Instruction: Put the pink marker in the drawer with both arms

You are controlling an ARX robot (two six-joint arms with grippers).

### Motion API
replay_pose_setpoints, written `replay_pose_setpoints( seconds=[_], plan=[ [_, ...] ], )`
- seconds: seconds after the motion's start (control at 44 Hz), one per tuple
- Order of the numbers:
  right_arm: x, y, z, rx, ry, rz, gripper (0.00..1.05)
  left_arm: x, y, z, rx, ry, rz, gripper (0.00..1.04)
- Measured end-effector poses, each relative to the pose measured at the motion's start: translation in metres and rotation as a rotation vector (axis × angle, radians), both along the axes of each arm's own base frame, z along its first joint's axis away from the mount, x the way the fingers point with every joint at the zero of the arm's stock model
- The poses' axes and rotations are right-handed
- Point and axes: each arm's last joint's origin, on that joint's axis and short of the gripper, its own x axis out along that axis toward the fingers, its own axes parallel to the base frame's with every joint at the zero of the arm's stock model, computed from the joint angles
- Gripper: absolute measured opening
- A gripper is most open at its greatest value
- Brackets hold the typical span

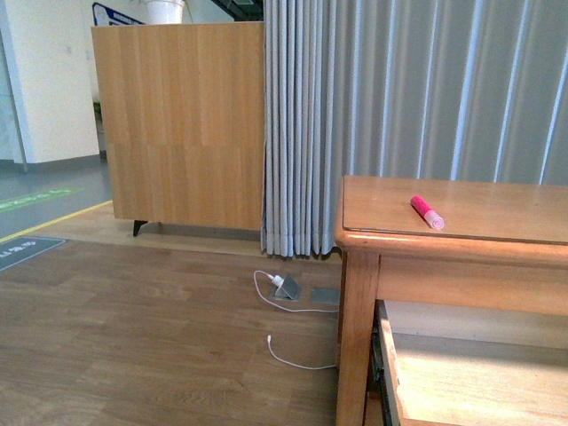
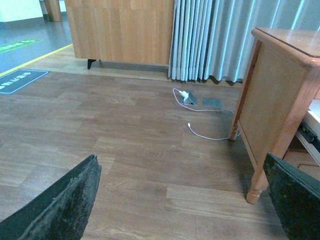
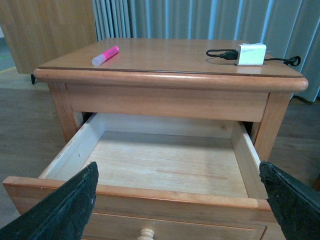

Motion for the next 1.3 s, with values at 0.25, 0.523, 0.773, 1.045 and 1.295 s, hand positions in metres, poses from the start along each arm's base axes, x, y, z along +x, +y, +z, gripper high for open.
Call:
replay_pose_setpoints(
  seconds=[0.25, 0.523, 0.773, 1.045, 1.295],
  plan=[
    [0.0, 0.0, 0.0, 0.0, -0.001, 0.0, 0.96, 0.0, 0.0, 0.0, 0.0, 0.0, 0.0, 0.99],
    [0.0, 0.0, 0.0, 0.0, -0.001, 0.0, 0.96, 0.0, 0.0, 0.0, 0.0, 0.0, 0.0, 0.99],
    [0.0, 0.0, 0.0, 0.0, -0.001, 0.0, 0.96, 0.001, -0.001, 0.0, -0.031, 0.003, -0.008, 0.99],
    [0.0, 0.0, 0.0, 0.0, -0.001, 0.0, 0.96, 0.048, -0.017, 0.048, -0.073, 0.024, -0.155, 0.99],
    [0.0, 0.0, 0.0, 0.0, -0.001, 0.0, 0.96, 0.125, -0.036, 0.074, -0.049, 0.075, -0.222, 0.99]
  ],
)
